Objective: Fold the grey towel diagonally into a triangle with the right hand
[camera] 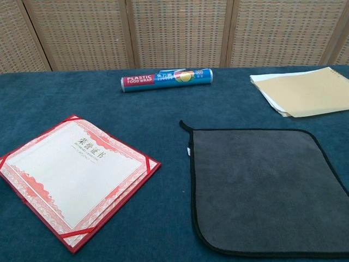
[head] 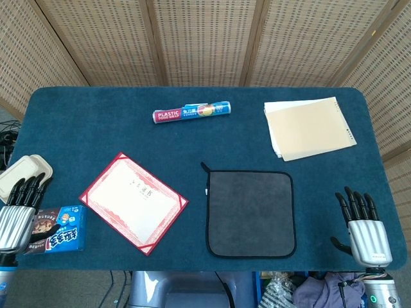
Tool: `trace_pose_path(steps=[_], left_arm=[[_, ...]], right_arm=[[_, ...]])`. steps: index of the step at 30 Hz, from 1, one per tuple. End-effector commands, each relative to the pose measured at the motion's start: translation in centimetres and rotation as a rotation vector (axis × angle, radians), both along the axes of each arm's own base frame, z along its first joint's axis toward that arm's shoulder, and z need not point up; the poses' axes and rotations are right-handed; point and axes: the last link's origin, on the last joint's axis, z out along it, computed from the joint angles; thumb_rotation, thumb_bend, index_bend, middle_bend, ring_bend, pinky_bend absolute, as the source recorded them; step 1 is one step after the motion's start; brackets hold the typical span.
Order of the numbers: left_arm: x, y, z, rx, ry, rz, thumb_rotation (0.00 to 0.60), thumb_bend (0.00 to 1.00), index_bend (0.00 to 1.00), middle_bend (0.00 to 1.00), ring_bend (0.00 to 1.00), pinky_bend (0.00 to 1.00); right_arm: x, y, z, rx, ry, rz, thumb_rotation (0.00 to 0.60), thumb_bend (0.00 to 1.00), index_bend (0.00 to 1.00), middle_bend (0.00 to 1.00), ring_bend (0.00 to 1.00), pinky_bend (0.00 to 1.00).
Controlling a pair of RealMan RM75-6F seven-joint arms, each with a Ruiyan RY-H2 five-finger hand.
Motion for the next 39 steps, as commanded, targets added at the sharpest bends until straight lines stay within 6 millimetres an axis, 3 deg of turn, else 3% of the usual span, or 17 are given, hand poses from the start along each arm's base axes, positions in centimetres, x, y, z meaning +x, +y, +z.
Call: trace_pose_path(steps=[1, 5, 18, 39], left_arm=[[0.0, 0.0, 0.1, 0.001, -0.004, 0.000, 0.600, 0.12, 0.00, 0.00, 0.00, 0.00], [-0.1, 0.0, 0.2, 0.001, -0.008, 0.003, 0.600, 0.12, 0.00, 0.00, 0.00, 0.00], [0.1, 0.0, 0.2, -0.008, -0.016, -0.005, 0.600, 0.12, 0.00, 0.00, 0.00, 0.00], [0.1, 0.1, -0.2, -0.014, -0.009, -0.003, 0.600, 0.12, 0.00, 0.00, 0.00, 0.00]], right_arm=[[0.8, 0.4, -0.3, 0.002, -0.029, 0.035, 0.600, 0.04, 0.07, 0.00, 0.00, 0.00], [1.4, 1.1, -1.1, 0.033, -0.054, 0.096, 0.600, 0.04, 0.15, 0.00, 0.00, 0.00], [1.6, 3.5, -4.3, 0.221, -0.024, 0.143, 0.600, 0.04, 0.16, 0.00, 0.00, 0.00], [1.9, 3.0, -8.8, 0.331, -0.011, 0.184, 0.600, 0.04, 0.17, 0.00, 0.00, 0.00]])
